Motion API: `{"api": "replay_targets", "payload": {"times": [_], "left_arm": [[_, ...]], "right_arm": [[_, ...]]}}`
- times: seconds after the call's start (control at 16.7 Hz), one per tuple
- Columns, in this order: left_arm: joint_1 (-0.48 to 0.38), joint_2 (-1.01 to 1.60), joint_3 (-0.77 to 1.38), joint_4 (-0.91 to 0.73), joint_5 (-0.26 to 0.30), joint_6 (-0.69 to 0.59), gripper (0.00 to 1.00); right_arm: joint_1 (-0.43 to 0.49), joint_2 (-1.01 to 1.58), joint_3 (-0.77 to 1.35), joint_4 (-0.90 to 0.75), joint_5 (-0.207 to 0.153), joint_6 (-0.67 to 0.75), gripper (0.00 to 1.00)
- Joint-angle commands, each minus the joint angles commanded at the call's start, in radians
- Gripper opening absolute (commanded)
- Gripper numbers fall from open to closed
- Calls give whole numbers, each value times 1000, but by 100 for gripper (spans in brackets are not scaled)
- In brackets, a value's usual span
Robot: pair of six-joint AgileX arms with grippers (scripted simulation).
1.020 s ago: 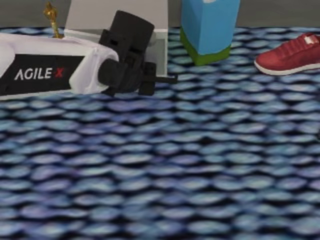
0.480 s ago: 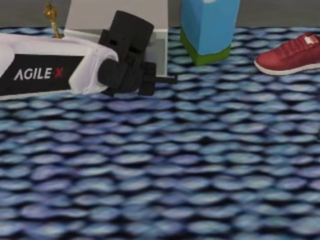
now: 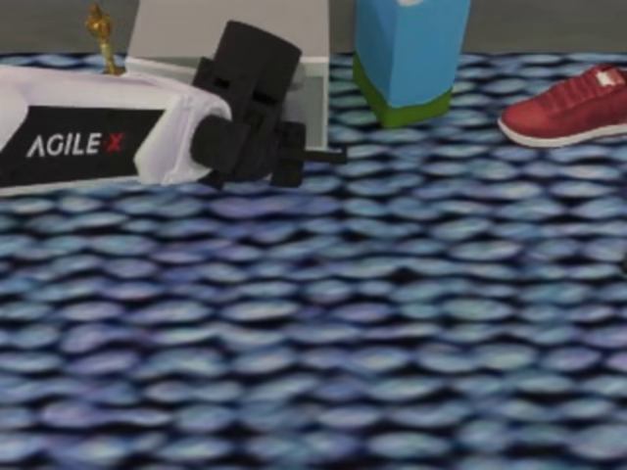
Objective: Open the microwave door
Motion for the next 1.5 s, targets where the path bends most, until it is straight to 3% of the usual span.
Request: {"api": "replay_targets", "payload": {"times": [0.36, 0.9, 1.5], "left_arm": [[0, 0, 0, 0, 0, 0, 0], [16, -41, -60, 31, 51, 62, 0], [17, -42, -63, 32, 53, 65, 0]], "right_arm": [[0, 0, 0, 0, 0, 0, 100], [0, 0, 0, 0, 0, 0, 100], [0, 0, 0, 0, 0, 0, 100]]}}
